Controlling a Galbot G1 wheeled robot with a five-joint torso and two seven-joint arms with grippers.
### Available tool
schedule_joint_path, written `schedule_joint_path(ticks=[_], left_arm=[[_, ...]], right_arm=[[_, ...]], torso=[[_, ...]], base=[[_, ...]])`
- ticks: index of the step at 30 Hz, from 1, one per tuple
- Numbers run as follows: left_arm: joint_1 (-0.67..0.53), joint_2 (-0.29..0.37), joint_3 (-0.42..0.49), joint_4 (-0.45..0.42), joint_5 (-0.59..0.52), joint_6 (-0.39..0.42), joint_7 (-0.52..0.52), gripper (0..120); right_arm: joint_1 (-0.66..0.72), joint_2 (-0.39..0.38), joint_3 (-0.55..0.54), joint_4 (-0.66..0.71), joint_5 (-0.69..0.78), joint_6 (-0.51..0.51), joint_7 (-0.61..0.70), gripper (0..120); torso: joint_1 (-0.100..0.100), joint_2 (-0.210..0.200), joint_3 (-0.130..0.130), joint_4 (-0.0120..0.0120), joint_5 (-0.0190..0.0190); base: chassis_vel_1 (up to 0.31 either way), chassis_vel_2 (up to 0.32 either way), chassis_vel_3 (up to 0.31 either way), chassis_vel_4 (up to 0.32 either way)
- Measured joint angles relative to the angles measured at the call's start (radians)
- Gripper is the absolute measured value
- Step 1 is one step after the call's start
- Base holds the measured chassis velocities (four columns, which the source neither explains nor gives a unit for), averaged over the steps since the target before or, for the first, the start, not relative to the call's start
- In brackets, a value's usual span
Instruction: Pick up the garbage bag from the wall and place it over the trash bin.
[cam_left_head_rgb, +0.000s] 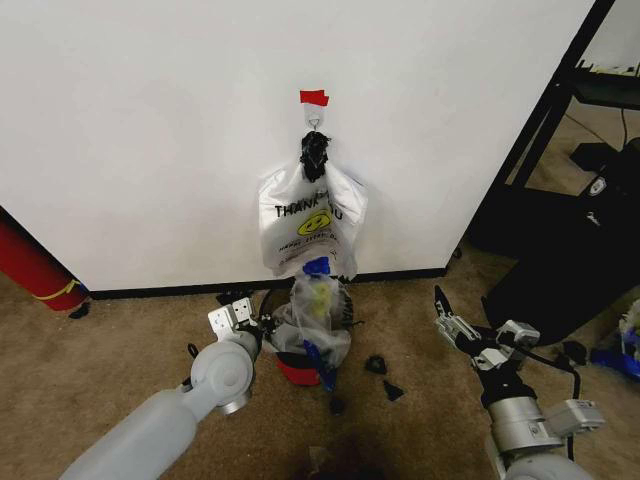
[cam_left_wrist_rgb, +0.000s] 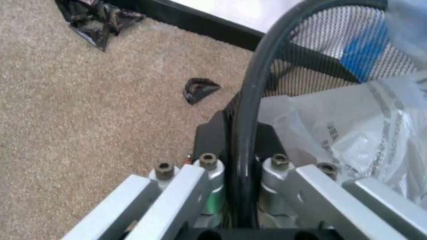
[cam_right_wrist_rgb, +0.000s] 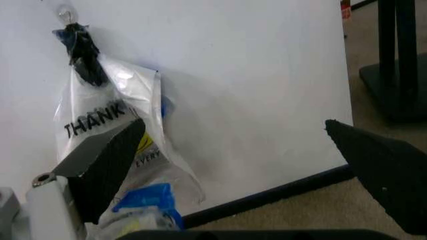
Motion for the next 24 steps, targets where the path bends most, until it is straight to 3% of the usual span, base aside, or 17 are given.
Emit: schedule_joint_path(ticks=[7,9,12,14,16,18,21,22,24], left_arm=[[0.042,-0.016,-0.034,-0.025,0.039,0.024,-0.008,30],[0.066,-0.011,-0.045,-0.047,0.064,0.031,-0.008,41],[0.071,-0.007,-0.048,-0.055,0.072,0.033,-0.007,46],[0.075,0.011,-0.063,-0.080,0.099,0.040,-0.004,57],[0.081,0.039,-0.087,-0.124,0.156,0.046,0.016,68],[0.095,0.055,-0.102,-0.152,0.197,0.046,0.039,74],[0.105,0.061,-0.111,-0.166,0.222,0.044,0.051,76],[0.153,0.077,-0.139,-0.200,0.340,0.019,0.114,84],[0.212,0.069,-0.167,-0.212,0.511,-0.054,0.203,95]], right_arm=[[0.000,0.004,0.000,-0.002,-0.001,0.000,0.000,100],[0.000,0.002,0.000,-0.002,0.000,-0.007,0.007,100],[0.001,0.000,0.000,-0.001,0.003,-0.013,0.014,100],[0.006,-0.012,0.000,0.014,0.020,-0.063,0.063,100],[0.019,-0.050,0.001,0.051,0.088,-0.174,0.185,100],[0.035,-0.086,0.007,0.075,0.165,-0.255,0.251,100],[0.049,-0.106,0.010,0.086,0.205,-0.292,0.278,100],[0.104,-0.182,0.016,0.107,0.314,-0.404,0.346,100],[0.156,-0.283,0.022,0.111,0.382,-0.463,0.353,100]], torso=[[0.000,0.000,0.000,0.0001,-0.0001],[0.000,0.000,0.000,0.0001,-0.0002],[0.000,0.000,0.000,0.0002,-0.0002],[0.000,0.000,0.000,0.0000,-0.0001],[0.000,0.000,0.000,-0.0002,0.0001],[0.000,0.000,0.000,-0.0003,0.0000],[0.000,0.000,0.000,-0.0005,0.0000],[0.000,0.000,0.000,0.0003,0.0005],[0.000,0.000,0.000,0.0016,0.0001]], base=[[0.000,0.000,0.000,0.000],[0.000,0.000,0.000,0.000],[0.000,0.000,0.000,0.000],[0.000,0.000,0.000,0.000],[0.000,0.000,0.000,0.000],[0.000,0.000,0.000,0.000],[0.000,0.000,0.000,0.000],[0.000,0.000,0.000,0.000],[0.000,0.000,0.000,0.000]])
